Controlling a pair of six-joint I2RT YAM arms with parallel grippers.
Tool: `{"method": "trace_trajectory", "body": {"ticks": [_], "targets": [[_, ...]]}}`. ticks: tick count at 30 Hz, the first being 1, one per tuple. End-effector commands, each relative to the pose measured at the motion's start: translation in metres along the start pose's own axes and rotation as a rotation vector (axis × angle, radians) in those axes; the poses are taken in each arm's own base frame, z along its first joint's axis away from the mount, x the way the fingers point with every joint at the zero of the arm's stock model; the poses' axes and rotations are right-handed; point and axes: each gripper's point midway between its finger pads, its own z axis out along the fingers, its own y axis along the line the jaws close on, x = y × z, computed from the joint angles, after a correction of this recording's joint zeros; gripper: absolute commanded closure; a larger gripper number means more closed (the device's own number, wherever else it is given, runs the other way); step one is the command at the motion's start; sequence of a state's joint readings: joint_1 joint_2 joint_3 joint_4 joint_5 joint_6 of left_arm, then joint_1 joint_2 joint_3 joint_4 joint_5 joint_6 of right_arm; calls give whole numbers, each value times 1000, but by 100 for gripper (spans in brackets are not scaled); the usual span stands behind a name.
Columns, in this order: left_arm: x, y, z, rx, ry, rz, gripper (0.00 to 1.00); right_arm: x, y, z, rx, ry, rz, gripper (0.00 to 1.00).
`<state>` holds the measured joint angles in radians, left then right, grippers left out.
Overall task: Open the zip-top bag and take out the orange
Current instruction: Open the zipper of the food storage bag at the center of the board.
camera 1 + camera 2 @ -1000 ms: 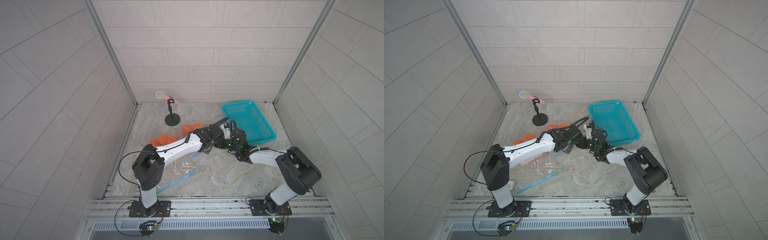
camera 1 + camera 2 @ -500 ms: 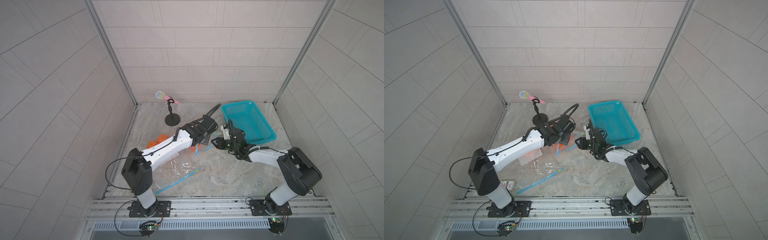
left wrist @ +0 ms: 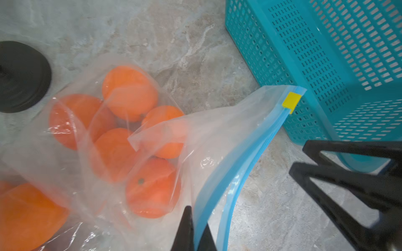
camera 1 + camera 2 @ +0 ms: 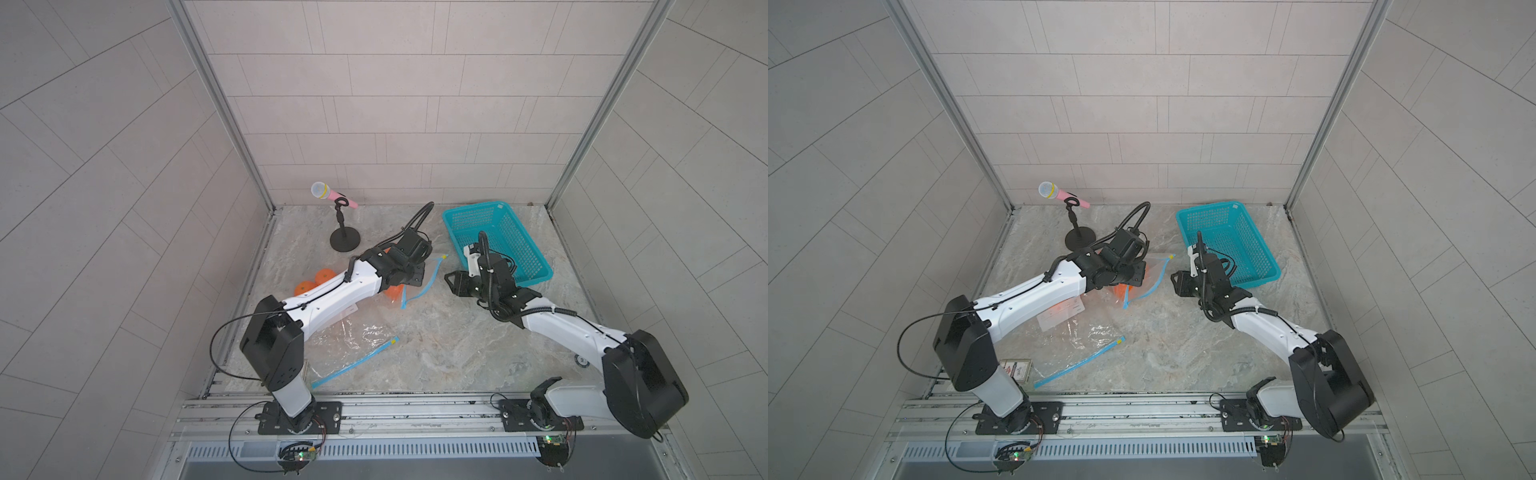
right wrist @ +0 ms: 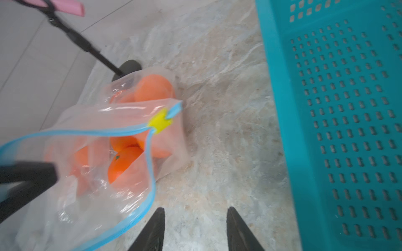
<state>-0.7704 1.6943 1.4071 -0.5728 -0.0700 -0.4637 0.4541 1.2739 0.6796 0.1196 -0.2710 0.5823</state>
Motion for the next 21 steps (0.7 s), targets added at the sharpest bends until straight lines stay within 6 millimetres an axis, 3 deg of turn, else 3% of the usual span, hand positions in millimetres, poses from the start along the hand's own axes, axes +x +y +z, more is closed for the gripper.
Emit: {"method": "trace_trajectory", "body": {"ticks": [1,5,8,12,15,19,21], "targets": [[6,-16,16,81,51,-25,100,-18,64,-22,-241,-133,-134,51],[-13,-27,2,146,-14,-68,100,-28,80,-16,-319,-154,-164,56],[-23,-35,1,207,-29,-93,100,-31,98,0,-422,-144,-162,59],[-26,-20,-11,121,10,-70,100,-41,110,26,-515,-145,-170,68],[-37,-15,-14,139,-29,-88,100,-47,109,35,-563,-197,-138,78],[-41,8,-21,30,-50,-77,100,-42,100,47,-508,-172,-174,77],[-41,10,-20,57,-46,-81,100,-38,91,52,-440,-157,-225,73]]}}
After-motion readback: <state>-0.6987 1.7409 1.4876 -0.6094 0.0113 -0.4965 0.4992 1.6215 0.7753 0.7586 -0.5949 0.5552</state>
